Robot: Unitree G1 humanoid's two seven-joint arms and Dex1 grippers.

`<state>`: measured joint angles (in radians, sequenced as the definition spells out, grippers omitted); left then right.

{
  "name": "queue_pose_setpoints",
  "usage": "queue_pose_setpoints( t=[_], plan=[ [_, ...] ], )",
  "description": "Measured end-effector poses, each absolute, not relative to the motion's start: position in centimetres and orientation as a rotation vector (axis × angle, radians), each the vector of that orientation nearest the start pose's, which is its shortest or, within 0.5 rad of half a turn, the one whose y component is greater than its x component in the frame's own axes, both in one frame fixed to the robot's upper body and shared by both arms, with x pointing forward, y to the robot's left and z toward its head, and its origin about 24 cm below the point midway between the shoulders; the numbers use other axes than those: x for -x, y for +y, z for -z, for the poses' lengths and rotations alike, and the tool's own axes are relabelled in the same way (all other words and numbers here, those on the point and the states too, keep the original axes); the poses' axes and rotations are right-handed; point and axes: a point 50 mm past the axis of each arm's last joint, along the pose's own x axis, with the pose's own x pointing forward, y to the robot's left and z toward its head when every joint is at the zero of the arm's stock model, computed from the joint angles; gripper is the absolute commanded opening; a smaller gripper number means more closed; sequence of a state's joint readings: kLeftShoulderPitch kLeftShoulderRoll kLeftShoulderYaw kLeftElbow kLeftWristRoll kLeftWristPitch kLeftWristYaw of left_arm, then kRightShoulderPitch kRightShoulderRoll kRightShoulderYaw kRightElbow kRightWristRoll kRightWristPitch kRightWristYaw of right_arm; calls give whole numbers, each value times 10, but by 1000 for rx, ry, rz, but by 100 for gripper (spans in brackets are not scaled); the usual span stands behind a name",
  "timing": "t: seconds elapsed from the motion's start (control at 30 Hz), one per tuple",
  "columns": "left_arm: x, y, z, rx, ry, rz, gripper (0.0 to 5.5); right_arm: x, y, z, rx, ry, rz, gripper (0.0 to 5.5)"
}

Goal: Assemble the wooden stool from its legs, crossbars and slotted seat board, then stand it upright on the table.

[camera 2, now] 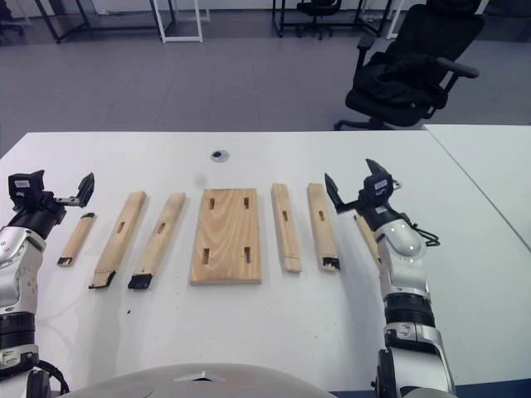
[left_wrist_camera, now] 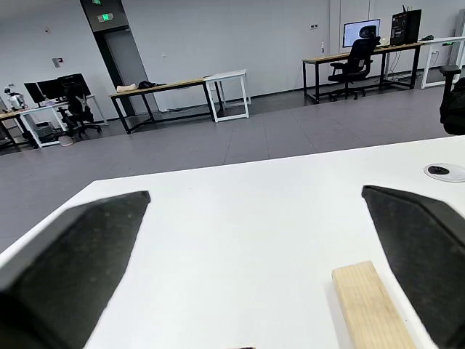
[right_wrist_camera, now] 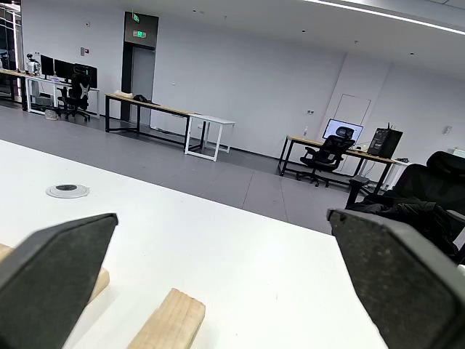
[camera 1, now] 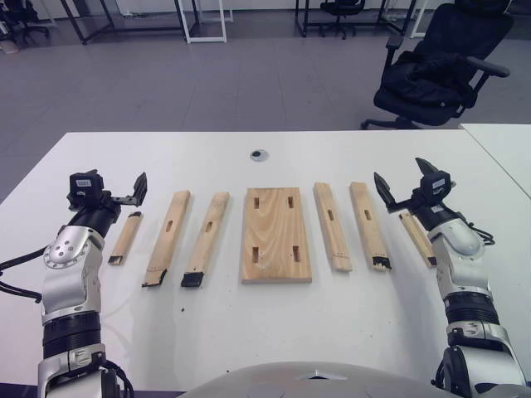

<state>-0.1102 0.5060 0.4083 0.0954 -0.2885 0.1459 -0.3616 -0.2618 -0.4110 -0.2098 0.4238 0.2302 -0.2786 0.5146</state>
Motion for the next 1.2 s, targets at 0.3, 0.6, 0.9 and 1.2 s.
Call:
queue_pose_setpoints(
  t=[0.3,0.6,0.9,1.2],
  plan=[
    [-249,327,-97,-74,31,-44,538,-291,-259,-76,183,-143,-261,540],
    [-235,351,-81,-89,163,-16,538,-291,-259,-71,177,-122,-262,540],
    [-211,360,-25,-74,449,-5,393,-291,-259,-71,178,-120,-263,540],
    [-204,365,-26,-96,490,-8,219,-291,-260,-68,175,-109,-260,540]
  ],
)
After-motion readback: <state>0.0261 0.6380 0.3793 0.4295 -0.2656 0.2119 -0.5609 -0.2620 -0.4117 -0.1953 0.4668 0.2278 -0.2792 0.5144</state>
